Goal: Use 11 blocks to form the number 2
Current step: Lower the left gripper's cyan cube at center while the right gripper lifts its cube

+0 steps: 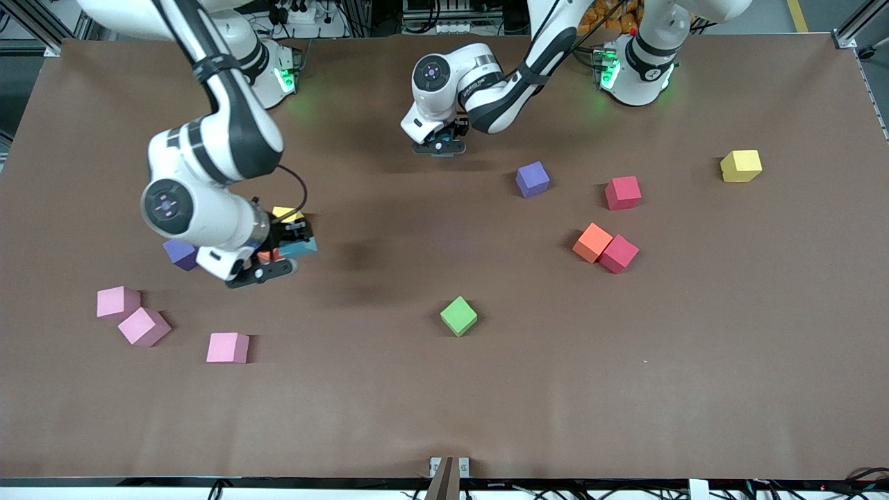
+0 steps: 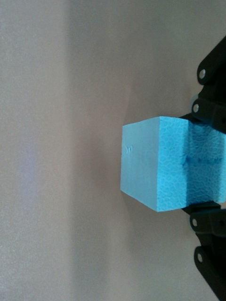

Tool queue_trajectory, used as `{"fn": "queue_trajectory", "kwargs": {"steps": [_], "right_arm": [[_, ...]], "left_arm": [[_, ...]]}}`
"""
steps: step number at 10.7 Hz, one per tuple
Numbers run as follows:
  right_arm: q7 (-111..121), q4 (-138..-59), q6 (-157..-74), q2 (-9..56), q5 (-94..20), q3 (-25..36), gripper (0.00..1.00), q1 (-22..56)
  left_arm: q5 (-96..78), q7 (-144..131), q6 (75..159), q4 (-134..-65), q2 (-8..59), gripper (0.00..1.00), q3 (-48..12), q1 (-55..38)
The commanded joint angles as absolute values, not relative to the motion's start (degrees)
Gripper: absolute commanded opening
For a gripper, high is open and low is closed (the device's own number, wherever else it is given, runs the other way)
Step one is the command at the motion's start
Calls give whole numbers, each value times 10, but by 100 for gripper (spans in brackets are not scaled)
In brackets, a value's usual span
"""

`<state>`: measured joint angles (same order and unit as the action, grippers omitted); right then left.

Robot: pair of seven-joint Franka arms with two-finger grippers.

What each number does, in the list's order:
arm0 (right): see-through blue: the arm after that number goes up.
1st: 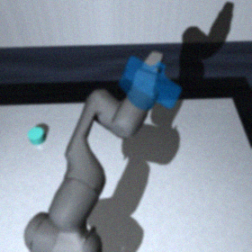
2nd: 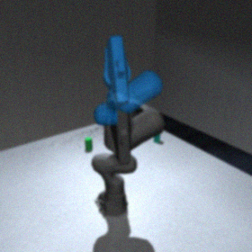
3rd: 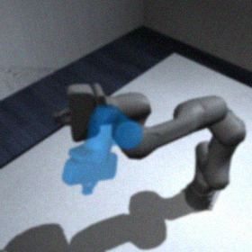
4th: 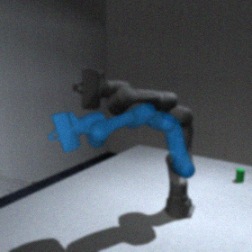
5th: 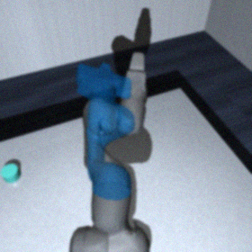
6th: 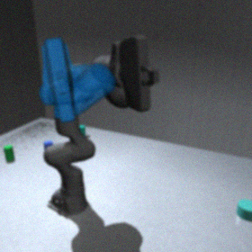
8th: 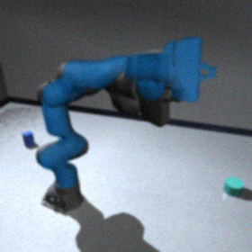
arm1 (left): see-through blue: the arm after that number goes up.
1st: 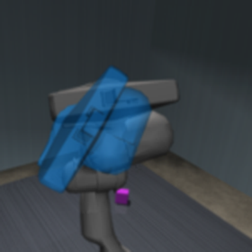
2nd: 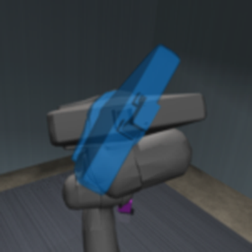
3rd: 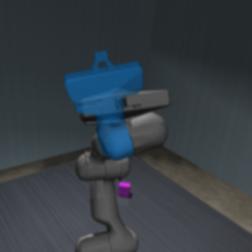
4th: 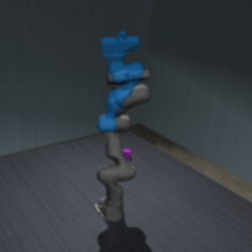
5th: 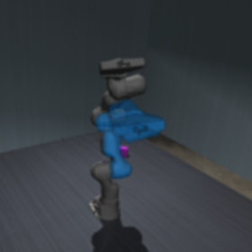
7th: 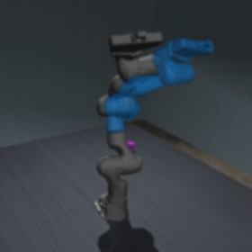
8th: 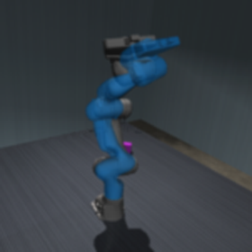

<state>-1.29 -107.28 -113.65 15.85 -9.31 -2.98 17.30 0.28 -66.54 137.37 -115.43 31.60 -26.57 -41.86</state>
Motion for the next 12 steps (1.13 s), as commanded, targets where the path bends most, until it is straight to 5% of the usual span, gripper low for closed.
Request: {"fn": "queue_trajectory", "kwargs": {"steps": [1,7,12], "right_arm": [[-25,-1174,-1207,100,-102,-26,25,211],[-115,-1299,-1369,78,-101,-24,25,338],[78,-1300,-1368,79,-97,-21,24,378]], "left_arm": [[-5,-680,1383,-1150,326,99,-266,-419],[1,-731,1342,-1156,266,100,-267,-401],[2,-610,1247,-1179,171,100,-268,-282]]}}
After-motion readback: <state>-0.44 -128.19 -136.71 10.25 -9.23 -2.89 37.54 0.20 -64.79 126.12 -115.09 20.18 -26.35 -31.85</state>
